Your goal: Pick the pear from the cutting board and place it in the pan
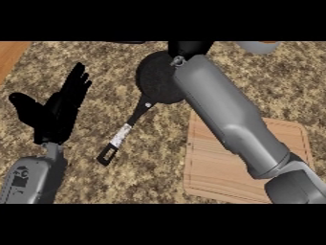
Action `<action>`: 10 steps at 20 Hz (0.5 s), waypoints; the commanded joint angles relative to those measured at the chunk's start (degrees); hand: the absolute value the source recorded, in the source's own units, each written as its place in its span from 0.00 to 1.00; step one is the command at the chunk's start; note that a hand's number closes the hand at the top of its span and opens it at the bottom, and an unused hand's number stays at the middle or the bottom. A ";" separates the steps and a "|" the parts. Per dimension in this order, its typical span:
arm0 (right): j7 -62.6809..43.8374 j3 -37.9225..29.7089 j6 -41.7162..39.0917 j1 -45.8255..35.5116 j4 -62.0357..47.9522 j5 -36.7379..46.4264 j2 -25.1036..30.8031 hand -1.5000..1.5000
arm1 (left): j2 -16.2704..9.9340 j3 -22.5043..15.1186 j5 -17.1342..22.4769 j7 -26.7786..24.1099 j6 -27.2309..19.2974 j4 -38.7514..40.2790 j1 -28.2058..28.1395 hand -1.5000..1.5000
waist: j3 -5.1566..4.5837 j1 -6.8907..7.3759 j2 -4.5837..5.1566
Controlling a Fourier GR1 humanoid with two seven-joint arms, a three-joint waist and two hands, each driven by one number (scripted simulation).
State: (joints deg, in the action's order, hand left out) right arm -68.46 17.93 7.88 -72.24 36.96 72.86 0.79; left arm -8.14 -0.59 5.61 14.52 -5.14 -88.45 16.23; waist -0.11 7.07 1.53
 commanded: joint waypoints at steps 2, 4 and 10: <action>-7.00 1.15 14.40 4.94 -1.32 -2.17 -0.75 1.00 | -0.01 0.50 -0.07 -1.37 0.10 0.88 -1.08 0.50 | 0.05 -0.92 0.02; -5.56 0.15 16.58 5.56 -3.59 -2.49 -0.76 1.00 | -0.63 1.25 0.57 -0.49 0.38 0.44 -0.29 0.50 | 0.08 -0.97 0.14; -5.89 -3.87 19.42 7.93 -8.79 -5.84 -0.76 1.00 | 0.01 0.07 0.92 -0.88 1.34 -1.05 -2.07 0.50 | 0.14 0.42 0.51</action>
State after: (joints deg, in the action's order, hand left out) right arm -64.63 16.90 19.30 -65.33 30.65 69.20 0.67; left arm -8.57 0.01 6.28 13.58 -4.10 -88.61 15.26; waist -0.03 6.91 1.85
